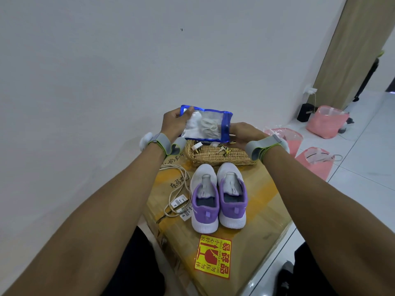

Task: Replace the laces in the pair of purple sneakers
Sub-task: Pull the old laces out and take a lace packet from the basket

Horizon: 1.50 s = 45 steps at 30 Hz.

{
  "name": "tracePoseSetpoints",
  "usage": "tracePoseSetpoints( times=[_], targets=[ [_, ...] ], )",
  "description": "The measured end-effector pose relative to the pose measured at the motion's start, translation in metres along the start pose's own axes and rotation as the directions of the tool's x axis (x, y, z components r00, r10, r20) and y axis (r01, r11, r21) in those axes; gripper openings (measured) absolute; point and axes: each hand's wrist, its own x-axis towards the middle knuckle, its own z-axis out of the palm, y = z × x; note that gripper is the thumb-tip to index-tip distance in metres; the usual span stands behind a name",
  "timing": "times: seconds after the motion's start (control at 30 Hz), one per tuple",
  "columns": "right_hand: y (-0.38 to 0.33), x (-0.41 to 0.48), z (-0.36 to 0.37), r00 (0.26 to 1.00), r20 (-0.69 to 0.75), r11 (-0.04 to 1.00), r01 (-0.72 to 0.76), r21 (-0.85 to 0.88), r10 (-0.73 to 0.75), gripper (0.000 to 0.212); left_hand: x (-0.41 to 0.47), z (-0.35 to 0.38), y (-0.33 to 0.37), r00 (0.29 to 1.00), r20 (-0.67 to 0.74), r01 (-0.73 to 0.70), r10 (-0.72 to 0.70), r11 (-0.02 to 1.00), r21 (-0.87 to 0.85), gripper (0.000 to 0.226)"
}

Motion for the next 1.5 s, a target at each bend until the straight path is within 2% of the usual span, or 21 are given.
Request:
tracePoseSetpoints(
  times=[0.1, 0.2, 0.33, 0.4, 0.47, 0.53, 0.57, 0.67, 0.73, 0.8, 0.87, 0.97, 1.07, 1.13, 1.2, 1.33, 1.4, 1.5],
  targets=[
    [0.01, 0.008, -0.005, 1.0, 0.007, 0.993, -0.028, 0.118, 0.027, 0.016, 0.004, -0.01, -0.007, 0.998, -0.053, 0.028, -0.029, 1.0, -0.014, 0.042],
    [0.022, 0.017, -0.011, 0.999, -0.024, 0.984, -0.043, 0.172, 0.048, 0.014, 0.008, -0.021, -0.019, 0.995, -0.094, 0.037, -0.036, 0.999, 0.016, 0.044],
    [0.04, 0.026, -0.021, 0.983, -0.128, 0.964, -0.098, 0.248, 0.133, 0.015, 0.009, -0.028, -0.03, 0.985, -0.172, 0.03, -0.022, 0.999, 0.043, 0.049],
    [0.052, 0.028, -0.029, 0.978, -0.143, 0.981, -0.136, 0.136, 0.155, 0.02, 0.01, -0.026, -0.036, 0.983, -0.18, 0.05, -0.039, 0.997, 0.057, 0.051],
    [0.07, 0.033, -0.038, 0.981, -0.144, 0.984, -0.145, -0.1, 0.13, 0.024, 0.01, -0.02, -0.041, 0.98, -0.181, 0.092, -0.08, 0.994, 0.058, 0.048],
    [0.087, 0.033, -0.04, 0.982, -0.134, 0.953, -0.161, -0.255, 0.131, 0.016, 0.01, -0.011, -0.047, 0.974, -0.175, 0.15, -0.141, 0.988, 0.038, 0.046],
    [0.096, 0.033, -0.04, 0.981, -0.137, 0.924, -0.177, -0.339, 0.137, 0.015, 0.009, -0.006, -0.051, 0.969, -0.166, 0.191, -0.184, 0.981, 0.027, 0.046],
    [0.119, 0.038, -0.041, 0.987, -0.157, 0.75, -0.134, -0.648, 0.04, 0.038, 0.002, 0.018, -0.068, 0.93, -0.103, 0.354, -0.353, 0.935, -0.002, 0.045],
    [0.13, 0.038, -0.041, 0.989, -0.139, 0.697, -0.072, -0.714, -0.04, 0.048, -0.002, 0.033, -0.083, 0.9, -0.05, 0.434, -0.434, 0.901, -0.019, 0.041],
    [0.136, 0.039, -0.043, 0.987, -0.146, 0.68, -0.061, -0.731, -0.069, 0.045, -0.008, 0.047, -0.099, 0.893, -0.003, 0.449, -0.45, 0.893, 0.036, 0.038],
    [0.136, 0.036, -0.043, 0.985, -0.153, 0.674, -0.058, -0.737, -0.083, 0.027, -0.013, 0.058, -0.112, 0.908, 0.014, 0.417, -0.419, 0.906, 0.069, 0.035],
    [0.133, 0.034, -0.05, 0.977, -0.188, 0.779, -0.04, -0.626, -0.101, 0.032, -0.019, 0.07, -0.125, 0.905, -0.025, 0.425, -0.424, 0.903, 0.068, 0.044],
    [0.134, 0.036, -0.058, 0.964, -0.261, 0.883, -0.073, -0.463, -0.057, 0.017, -0.023, 0.074, -0.131, 0.896, -0.028, 0.442, -0.443, 0.885, 0.146, 0.053],
    [0.138, 0.042, -0.062, 0.961, -0.276, 0.919, -0.092, -0.382, -0.019, 0.027, -0.025, 0.075, -0.132, 0.906, 0.007, 0.405, -0.422, 0.875, 0.265, 0.057],
    [0.134, 0.039, -0.06, 0.96, -0.28, 0.916, -0.095, -0.391, -0.02, 0.036, -0.024, 0.076, -0.135, 0.914, 0.057, 0.357, -0.402, 0.864, 0.355, 0.06],
    [0.122, 0.037, -0.051, 0.916, -0.378, 0.791, -0.132, -0.597, -0.133, 0.041, -0.018, 0.068, -0.134, 0.928, 0.144, 0.236, -0.343, 0.842, 0.486, 0.059],
    [0.112, 0.041, -0.04, 0.873, -0.434, 0.762, -0.123, -0.636, -0.222, 0.032, -0.013, 0.054, -0.126, 0.934, 0.167, 0.18, -0.316, 0.82, 0.543, 0.049],
    [0.093, 0.047, -0.016, 0.817, -0.453, 0.74, -0.05, -0.671, -0.356, 0.026, 0.003, 0.022, -0.126, 0.962, 0.112, 0.122, -0.248, 0.762, 0.636, 0.023]
  ],
)
